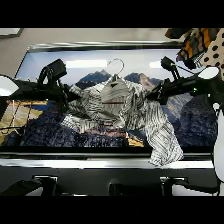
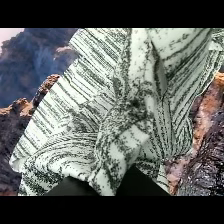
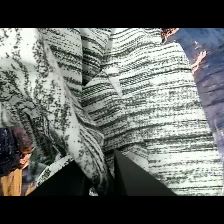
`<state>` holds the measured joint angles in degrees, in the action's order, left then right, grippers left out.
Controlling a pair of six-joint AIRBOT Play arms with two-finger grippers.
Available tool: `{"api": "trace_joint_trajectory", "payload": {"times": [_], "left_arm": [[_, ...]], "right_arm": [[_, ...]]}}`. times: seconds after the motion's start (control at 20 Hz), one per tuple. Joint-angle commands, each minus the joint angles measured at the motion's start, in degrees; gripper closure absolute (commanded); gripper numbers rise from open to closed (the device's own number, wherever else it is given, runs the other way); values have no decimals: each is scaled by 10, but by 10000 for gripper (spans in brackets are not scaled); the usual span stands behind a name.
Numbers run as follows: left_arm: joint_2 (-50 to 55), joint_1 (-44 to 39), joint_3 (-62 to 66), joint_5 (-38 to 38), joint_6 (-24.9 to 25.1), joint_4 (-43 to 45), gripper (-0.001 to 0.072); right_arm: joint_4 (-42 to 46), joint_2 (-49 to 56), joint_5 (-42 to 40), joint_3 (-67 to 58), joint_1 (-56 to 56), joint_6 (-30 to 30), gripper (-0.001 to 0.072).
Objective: Fold the clothes and pants, and hang the long-sleeved shirts on hangers.
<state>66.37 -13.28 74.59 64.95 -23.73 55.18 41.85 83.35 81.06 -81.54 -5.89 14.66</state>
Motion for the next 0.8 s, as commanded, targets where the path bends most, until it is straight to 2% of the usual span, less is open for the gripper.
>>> {"api": "trace_joint_trajectory", "payload": {"times": [0.0, 0.1, 0.15, 0.2, 0.3, 0.35, 0.45, 0.55, 0.65, 0.75], "left_arm": [[0, 0, 0, 1, 2, -2, 619], [0, 0, 0, -5, -16, -1, 332], [0, 0, 0, -14, -30, -1, 238], [0, 0, 0, -29, -43, -1, 177], [0, 0, 0, -67, -68, -1, 105], [0, 0, 0, -93, -88, -1, 83], [0, 1, 0, -151, -132, -1, 83], [-3, 1, 0, -213, -205, -1, 83], [-9, 1, 0, -259, -283, -1, 84], [-16, 1, 0, -269, -336, -2, 84]], "right_arm": [[7, -32, 26, 0, 1, -1, 683], [49, -68, 33, 0, 1, 28, 685], [73, -88, 33, 0, 1, 37, 686], [92, -109, 32, 0, 1, 46, 686], [115, -149, 28, 0, 0, 77, 686], [129, -167, 28, 0, 0, 94, 686], [164, -204, 27, 0, 0, 136, 687], [205, -239, 6, 0, 0, 195, 686], [271, -278, -56, 0, 0, 318, 685], [363, -327, -110, 0, 0, 440, 683]]}}
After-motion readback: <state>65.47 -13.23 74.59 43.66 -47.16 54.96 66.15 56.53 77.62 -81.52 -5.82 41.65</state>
